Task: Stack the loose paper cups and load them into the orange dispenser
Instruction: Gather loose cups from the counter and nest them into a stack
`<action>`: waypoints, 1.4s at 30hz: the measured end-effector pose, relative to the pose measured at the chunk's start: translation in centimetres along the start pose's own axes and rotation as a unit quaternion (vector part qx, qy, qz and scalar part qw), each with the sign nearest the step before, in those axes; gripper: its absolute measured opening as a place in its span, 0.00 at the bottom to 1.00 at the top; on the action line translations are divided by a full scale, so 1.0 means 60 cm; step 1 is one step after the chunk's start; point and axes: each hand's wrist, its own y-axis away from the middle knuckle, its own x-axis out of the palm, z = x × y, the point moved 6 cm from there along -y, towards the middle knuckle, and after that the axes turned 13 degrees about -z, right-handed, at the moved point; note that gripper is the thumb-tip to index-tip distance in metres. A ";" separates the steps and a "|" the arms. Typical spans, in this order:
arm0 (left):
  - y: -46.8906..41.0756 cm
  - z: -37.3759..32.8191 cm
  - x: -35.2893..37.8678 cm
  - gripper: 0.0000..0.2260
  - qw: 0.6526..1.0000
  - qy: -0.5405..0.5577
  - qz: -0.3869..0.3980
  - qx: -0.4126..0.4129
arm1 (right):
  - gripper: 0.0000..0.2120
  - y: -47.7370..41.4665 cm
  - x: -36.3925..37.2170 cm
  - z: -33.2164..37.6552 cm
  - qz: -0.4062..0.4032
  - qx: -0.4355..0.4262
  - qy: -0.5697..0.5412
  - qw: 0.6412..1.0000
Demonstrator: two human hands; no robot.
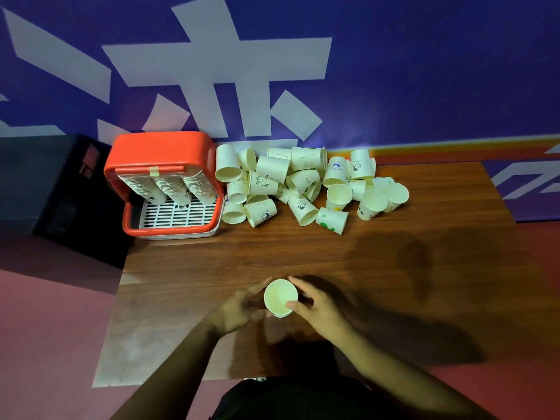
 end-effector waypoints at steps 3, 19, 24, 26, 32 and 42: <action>-0.024 -0.009 -0.040 0.36 0.999 -0.010 0.004 -0.039 | 0.20 -0.035 -0.043 0.006 -0.041 0.046 -0.020 0.998; -0.267 -0.106 -0.199 0.29 0.913 -0.245 -0.326 0.014 | 0.23 -0.287 -0.177 -0.017 -0.209 0.167 0.079 0.960; -0.300 -0.072 -0.219 0.33 0.916 -0.267 -0.297 -0.033 | 0.22 -0.317 -0.146 -0.068 -0.242 0.279 -0.051 0.928; -0.304 -0.064 -0.220 0.34 0.907 -0.303 -0.292 -0.007 | 0.29 -0.333 -0.148 -0.088 -0.275 0.292 -0.029 0.916; -0.296 -0.048 -0.203 0.35 0.895 -0.324 -0.308 0.003 | 0.16 -0.339 -0.155 -0.082 -0.290 0.288 0.009 0.912; -0.325 -0.061 -0.214 0.26 0.867 -0.347 -0.354 0.039 | 0.11 -0.263 -0.121 -0.035 -0.200 0.222 -0.017 0.954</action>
